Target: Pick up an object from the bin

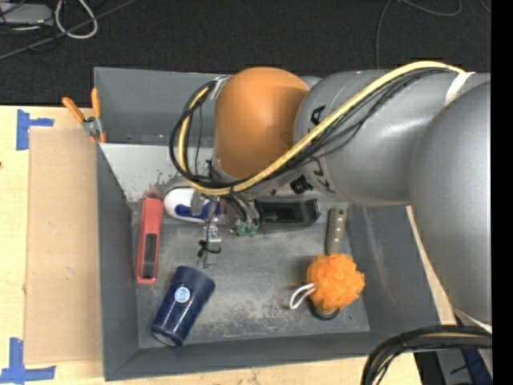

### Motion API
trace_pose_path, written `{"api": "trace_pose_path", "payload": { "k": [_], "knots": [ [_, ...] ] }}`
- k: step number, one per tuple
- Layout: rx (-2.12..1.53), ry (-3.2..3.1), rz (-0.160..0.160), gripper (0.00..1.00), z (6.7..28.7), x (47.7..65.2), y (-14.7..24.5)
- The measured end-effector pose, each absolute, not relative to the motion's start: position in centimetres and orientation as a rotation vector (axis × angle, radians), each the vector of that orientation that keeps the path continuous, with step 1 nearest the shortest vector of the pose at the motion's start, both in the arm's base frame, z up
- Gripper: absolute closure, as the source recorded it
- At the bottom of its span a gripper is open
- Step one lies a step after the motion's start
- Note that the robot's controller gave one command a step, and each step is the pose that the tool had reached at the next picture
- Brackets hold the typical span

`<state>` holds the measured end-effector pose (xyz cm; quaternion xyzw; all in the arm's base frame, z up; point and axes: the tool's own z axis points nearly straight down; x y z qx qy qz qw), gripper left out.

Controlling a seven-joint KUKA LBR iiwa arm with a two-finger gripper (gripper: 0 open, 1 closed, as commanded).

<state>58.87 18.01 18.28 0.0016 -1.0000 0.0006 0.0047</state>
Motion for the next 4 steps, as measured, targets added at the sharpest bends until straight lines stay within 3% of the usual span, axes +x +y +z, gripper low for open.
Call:
{"api": "trace_pose_path", "payload": {
  "k": [1, 2, 3, 4],
  "knots": [
    [-0.002, -3.14, 0.0, 0.0, 18.8, 59.1, 17.9],
    [0.333, -3.121, 0.0, 0.0, 12.7, 55.8, 18.5],
    [0.975, -2.987, 0.0, 0.0, 11.7, 53.4, 20.5],
    [1.191, -2.935, 0.0, 0.0, 11.4, 51.9, 21.7]
  ]
}}
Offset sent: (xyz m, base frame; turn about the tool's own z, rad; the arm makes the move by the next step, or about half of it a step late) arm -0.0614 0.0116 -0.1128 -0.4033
